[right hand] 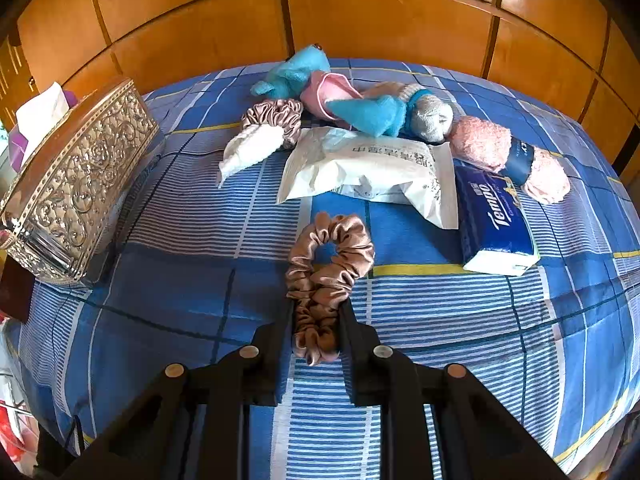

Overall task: Organize soft objects
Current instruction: 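Carry the beige towel with the left gripper into the tray while the right gripper grasps the pink scrunchie, then carry the pink scrunchie with the right gripper and release it in the gold tray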

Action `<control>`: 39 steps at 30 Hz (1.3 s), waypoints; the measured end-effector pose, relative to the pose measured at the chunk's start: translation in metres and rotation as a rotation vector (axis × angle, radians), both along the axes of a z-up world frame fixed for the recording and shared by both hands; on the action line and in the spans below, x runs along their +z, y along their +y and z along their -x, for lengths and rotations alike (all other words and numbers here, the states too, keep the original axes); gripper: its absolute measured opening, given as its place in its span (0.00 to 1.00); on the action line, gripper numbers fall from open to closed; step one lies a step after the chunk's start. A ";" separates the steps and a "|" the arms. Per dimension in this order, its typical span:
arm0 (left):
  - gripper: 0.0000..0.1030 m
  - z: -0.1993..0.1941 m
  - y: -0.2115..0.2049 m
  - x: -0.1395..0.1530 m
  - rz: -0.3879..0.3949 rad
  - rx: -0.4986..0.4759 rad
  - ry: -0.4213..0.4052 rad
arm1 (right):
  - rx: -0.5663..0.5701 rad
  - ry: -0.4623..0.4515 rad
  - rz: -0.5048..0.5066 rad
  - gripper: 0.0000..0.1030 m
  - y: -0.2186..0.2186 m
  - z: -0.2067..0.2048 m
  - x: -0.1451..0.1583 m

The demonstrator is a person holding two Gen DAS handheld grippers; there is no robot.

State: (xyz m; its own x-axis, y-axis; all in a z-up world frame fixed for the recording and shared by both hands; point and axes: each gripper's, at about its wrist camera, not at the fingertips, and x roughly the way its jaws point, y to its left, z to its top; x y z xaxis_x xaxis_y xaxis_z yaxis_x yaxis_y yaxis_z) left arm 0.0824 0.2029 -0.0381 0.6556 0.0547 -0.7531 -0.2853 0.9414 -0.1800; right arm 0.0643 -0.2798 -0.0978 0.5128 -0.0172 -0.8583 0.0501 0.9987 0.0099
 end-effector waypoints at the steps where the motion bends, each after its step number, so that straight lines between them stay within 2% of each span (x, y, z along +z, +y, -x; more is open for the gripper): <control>1: 0.87 0.005 -0.003 0.000 -0.014 0.006 -0.002 | -0.004 -0.001 -0.005 0.19 -0.001 0.000 0.000; 9: 0.93 0.039 -0.028 0.005 -0.102 0.007 -0.035 | -0.040 0.010 -0.133 0.15 -0.003 0.001 0.004; 13: 0.97 0.046 -0.033 0.004 -0.099 -0.007 -0.044 | -0.052 0.013 -0.228 0.15 -0.003 0.004 0.006; 19: 0.98 0.050 -0.037 -0.006 -0.074 -0.037 -0.031 | -0.069 -0.015 -0.296 0.15 -0.005 0.006 0.021; 27: 0.98 0.052 -0.041 -0.015 -0.051 -0.066 -0.010 | -0.064 -0.088 -0.263 0.15 0.003 -0.011 0.057; 32: 0.99 0.053 -0.041 -0.013 -0.051 -0.073 -0.016 | -0.022 -0.123 -0.229 0.15 0.016 -0.042 0.081; 39: 1.00 0.056 -0.034 -0.009 -0.071 -0.053 -0.016 | 0.081 -0.181 -0.224 0.15 0.065 -0.090 0.119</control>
State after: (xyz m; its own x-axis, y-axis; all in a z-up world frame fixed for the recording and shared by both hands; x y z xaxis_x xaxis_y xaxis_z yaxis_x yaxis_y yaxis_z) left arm 0.0264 0.1686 -0.0475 0.6708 0.0723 -0.7381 -0.2324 0.9656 -0.1166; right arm 0.1545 -0.2151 0.0209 0.6495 0.2100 -0.7308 -0.0527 0.9712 0.2323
